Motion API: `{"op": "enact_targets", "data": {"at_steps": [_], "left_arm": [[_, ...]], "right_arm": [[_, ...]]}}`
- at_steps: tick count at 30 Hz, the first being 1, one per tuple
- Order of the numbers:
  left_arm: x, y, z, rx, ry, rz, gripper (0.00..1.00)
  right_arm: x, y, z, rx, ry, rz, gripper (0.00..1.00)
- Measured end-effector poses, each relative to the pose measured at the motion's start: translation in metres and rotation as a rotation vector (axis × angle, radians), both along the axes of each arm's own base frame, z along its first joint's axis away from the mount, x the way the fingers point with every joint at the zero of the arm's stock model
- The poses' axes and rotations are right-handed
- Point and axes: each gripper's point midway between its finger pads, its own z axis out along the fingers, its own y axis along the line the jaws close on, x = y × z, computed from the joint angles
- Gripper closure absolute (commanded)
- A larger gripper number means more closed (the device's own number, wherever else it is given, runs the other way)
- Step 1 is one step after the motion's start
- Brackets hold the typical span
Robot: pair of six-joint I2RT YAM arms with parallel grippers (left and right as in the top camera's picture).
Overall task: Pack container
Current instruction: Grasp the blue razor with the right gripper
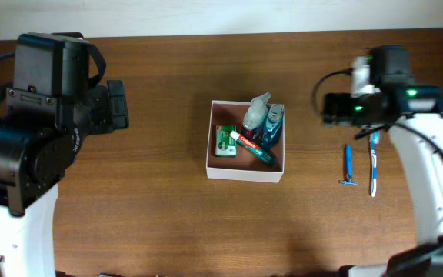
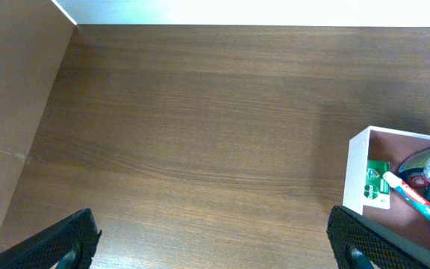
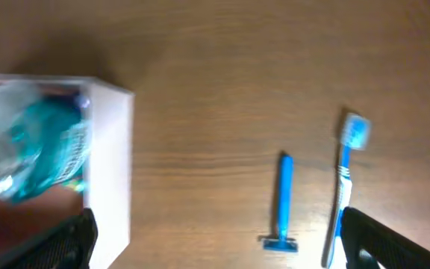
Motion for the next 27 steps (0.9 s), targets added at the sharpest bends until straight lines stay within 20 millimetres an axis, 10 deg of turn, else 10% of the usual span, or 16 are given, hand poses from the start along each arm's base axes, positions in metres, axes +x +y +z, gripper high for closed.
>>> {"op": "enact_targets", "data": {"at_steps": [14,27], "left_arm": [[0.0,0.0,0.0,0.0,0.0,0.0,0.01],[0.0,0.0,0.0,0.001,0.0,0.0,0.01]], "right_arm": [[0.004,-0.063,-0.138,0.116,0.326,-0.247,0.24],[-0.005,-0.063,-0.19,0.143,0.439,-0.278,0.41]]}}
